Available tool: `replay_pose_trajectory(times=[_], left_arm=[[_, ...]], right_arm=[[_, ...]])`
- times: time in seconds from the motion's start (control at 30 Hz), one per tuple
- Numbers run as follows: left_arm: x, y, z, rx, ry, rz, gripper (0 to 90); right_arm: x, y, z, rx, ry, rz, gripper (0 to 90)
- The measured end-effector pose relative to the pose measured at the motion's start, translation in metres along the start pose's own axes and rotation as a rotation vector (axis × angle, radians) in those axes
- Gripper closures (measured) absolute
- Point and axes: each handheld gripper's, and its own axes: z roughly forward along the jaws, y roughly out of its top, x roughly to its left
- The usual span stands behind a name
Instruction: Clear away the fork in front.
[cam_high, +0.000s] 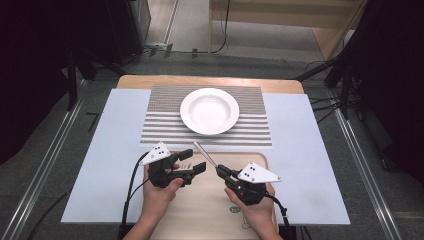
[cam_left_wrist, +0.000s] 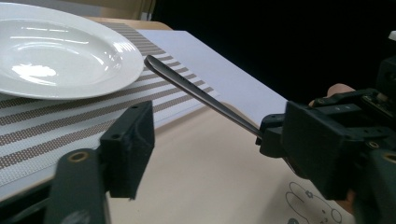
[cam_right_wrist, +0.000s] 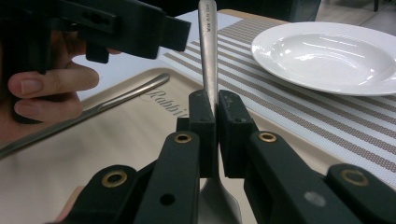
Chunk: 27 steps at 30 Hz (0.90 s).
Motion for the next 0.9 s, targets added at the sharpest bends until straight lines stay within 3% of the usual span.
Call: replay_pose_trajectory(times=[0.23,0.7,0.8,0.9], left_arm=[[0.001,-0.001,0.002,-0.003,0.008,-0.049,36.4],[-0.002,-0.005,0.009,0.031,0.029,-0.081,49.9],[-0.002,-0.006,0.010,0.033,0.012,-0.102,50.7],[-0.002,-0.006,0.009,0.034,-0.003,-0.109,57.9]], right_arm=[[0.007,-0.001,0.003,-0.002,0.008,-0.015,84.0],[0.018,-0.002,0.006,-0.013,0.021,-0.027,84.0],[0.019,-0.003,0.006,-0.017,0.019,-0.029,84.0],[0.020,-0.003,0.007,-0.019,0.015,-0.031,84.0]])
